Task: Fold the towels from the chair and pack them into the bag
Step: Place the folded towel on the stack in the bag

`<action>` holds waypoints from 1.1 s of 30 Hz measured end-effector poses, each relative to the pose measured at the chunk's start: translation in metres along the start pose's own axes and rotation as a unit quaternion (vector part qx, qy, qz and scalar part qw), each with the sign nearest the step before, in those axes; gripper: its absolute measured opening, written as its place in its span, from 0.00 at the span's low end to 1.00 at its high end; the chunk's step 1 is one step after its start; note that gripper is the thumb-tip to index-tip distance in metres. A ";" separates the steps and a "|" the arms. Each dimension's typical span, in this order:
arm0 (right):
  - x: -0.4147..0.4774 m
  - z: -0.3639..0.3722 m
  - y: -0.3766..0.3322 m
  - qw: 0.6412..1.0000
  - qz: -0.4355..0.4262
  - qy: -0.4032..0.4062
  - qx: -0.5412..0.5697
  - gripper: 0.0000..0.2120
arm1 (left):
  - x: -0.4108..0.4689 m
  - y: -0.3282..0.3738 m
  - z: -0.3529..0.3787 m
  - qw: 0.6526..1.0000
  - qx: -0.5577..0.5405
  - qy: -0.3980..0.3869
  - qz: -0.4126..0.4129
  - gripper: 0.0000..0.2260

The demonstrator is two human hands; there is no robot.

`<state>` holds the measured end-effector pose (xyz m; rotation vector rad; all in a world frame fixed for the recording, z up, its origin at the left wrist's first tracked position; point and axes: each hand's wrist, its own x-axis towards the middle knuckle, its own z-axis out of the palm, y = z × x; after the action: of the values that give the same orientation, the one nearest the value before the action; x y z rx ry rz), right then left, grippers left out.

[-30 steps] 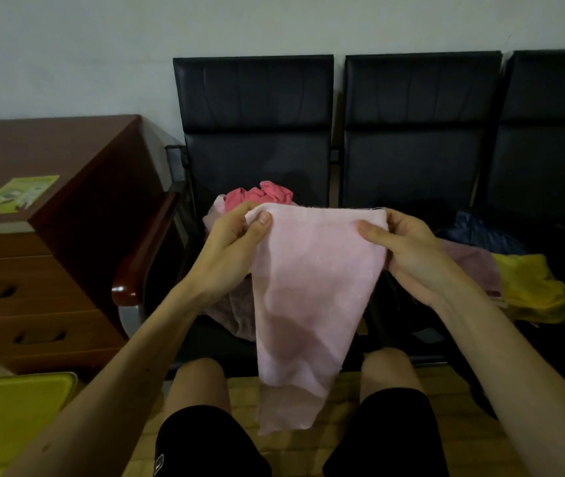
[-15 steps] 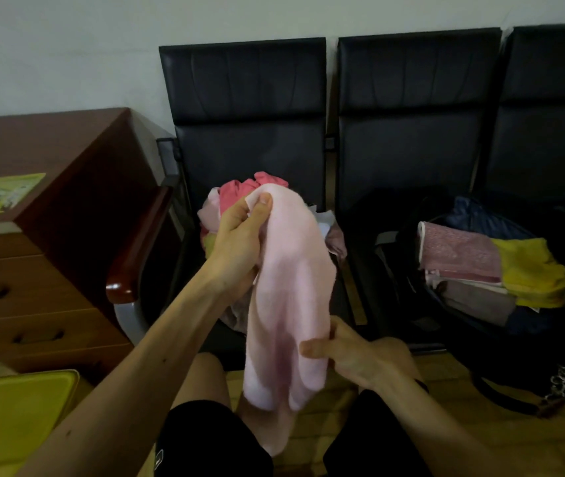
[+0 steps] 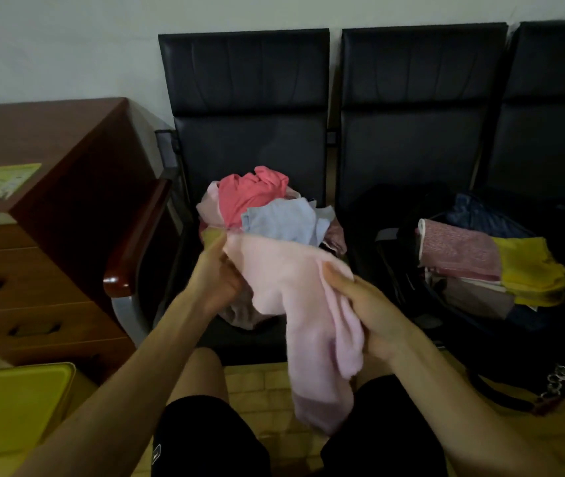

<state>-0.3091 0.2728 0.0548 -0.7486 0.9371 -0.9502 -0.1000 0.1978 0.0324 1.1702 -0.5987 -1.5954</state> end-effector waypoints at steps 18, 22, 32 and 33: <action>0.020 -0.003 -0.021 0.995 0.008 0.055 0.081 0.22 | -0.059 -0.064 -0.008 0.928 -0.040 -0.302 -0.212 0.36; 0.024 -0.003 -0.020 0.993 0.006 0.098 0.063 0.22 | -0.067 -0.055 -0.004 0.927 -0.044 -0.293 -0.230 0.29; 0.008 0.001 0.058 0.978 0.038 0.125 -0.159 0.16 | -0.057 -0.039 0.014 0.993 0.009 -0.070 -0.091 0.17; 0.018 0.002 0.053 0.972 0.013 0.137 -0.189 0.14 | -0.055 -0.040 0.015 0.995 0.033 -0.064 -0.076 0.16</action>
<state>-0.2844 0.2778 0.0042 -0.9356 1.3928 -0.8748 -0.1310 0.2605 0.0269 1.1917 -0.6615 -1.8012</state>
